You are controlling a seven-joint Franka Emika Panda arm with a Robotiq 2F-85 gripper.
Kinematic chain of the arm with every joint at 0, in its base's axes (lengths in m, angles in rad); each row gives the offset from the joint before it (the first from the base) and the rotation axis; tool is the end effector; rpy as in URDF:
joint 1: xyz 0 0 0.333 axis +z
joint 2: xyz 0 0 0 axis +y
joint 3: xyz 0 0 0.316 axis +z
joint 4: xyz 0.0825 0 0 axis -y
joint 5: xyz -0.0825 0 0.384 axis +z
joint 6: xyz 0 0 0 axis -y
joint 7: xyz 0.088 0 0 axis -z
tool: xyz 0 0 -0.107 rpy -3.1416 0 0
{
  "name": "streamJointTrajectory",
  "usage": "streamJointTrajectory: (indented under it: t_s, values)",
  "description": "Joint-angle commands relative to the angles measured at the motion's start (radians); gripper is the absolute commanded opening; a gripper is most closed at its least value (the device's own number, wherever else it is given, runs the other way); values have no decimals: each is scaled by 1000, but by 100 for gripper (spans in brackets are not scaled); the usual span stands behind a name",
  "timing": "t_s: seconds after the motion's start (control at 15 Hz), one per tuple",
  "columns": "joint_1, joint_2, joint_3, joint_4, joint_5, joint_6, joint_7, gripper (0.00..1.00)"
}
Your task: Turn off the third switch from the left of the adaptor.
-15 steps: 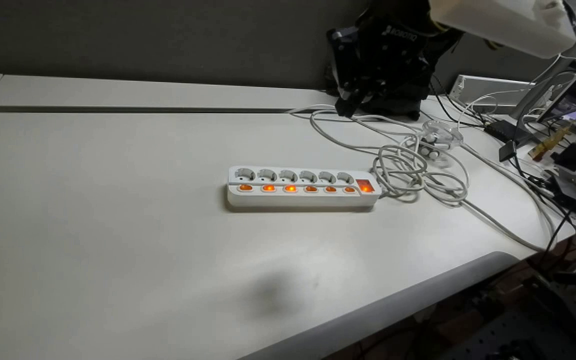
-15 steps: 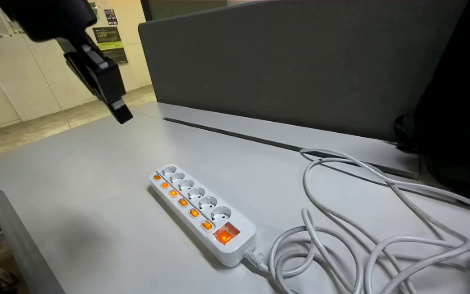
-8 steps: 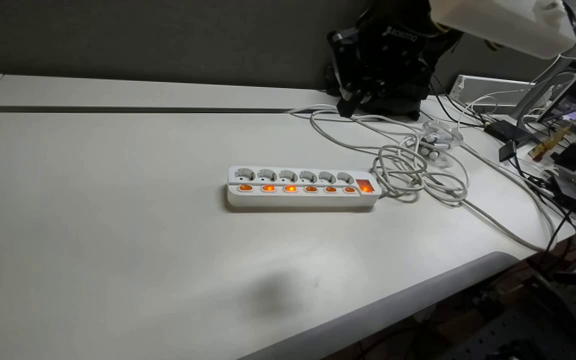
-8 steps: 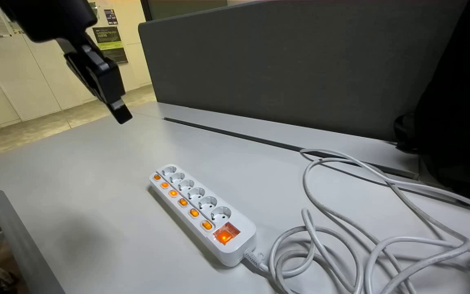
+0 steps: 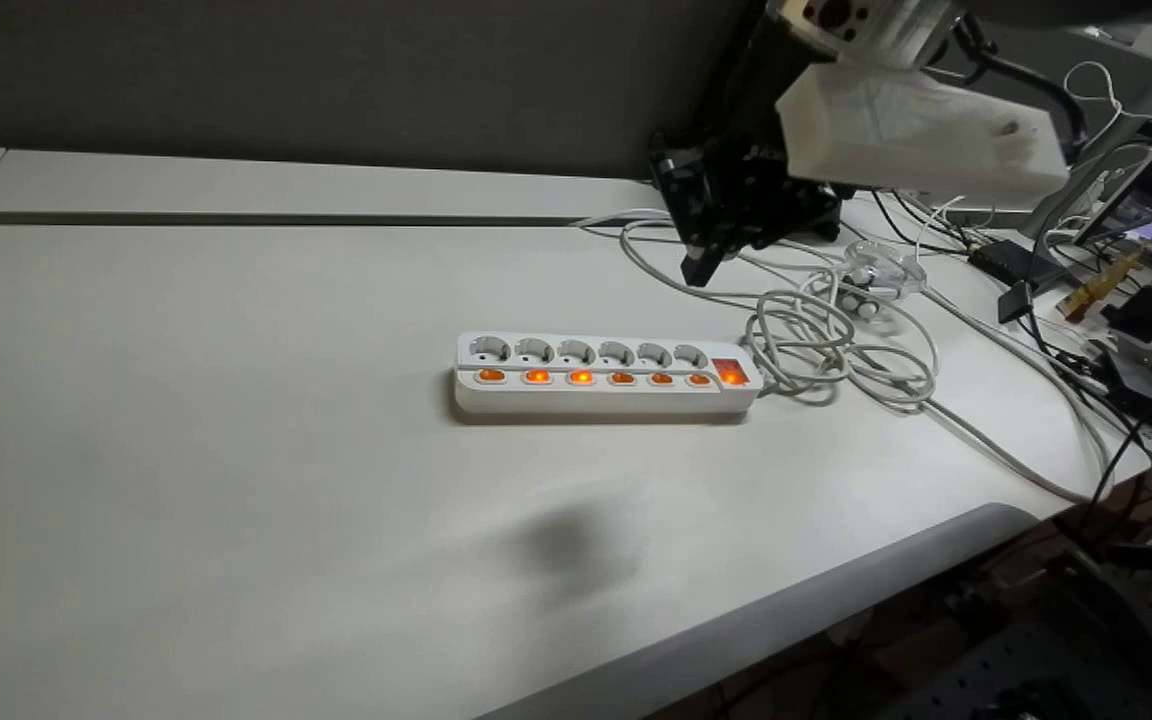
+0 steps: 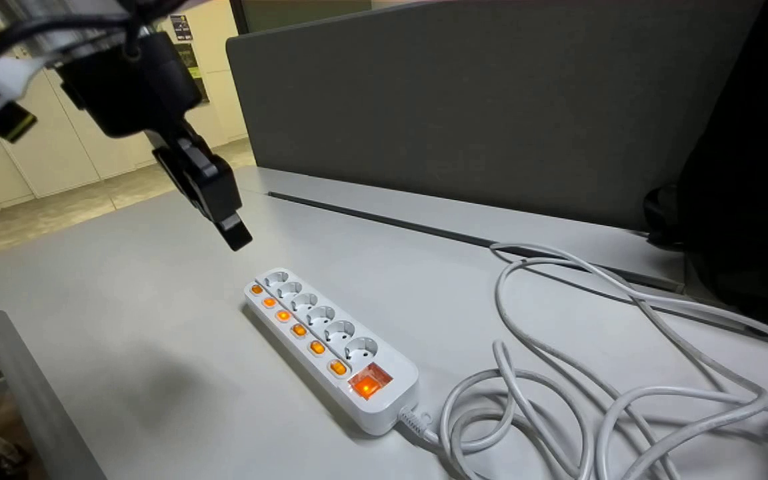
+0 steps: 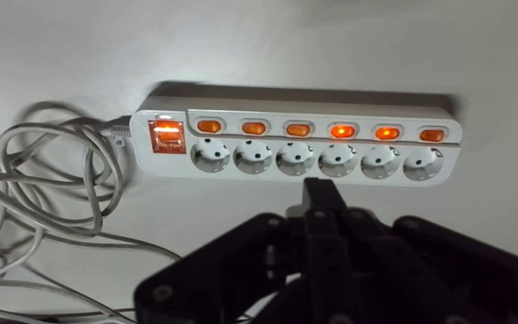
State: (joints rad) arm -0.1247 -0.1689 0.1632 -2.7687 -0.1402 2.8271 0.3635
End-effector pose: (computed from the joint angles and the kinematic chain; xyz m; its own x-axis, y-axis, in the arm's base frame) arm 0.4058 0.0205 0.2862 0.9536 -0.1871 0.2358 -0.1963 -0.9804 0.0160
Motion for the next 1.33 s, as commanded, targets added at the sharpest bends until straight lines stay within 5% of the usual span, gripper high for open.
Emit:
streamJointTrajectory:
  t_s: [0.0,0.27,1.27]
  values:
    - [-48,92,20,43,-158,14,181,0]
    - [-73,170,42,81,-278,13,315,0]
    - [-14,431,26,226,-263,69,361,0]
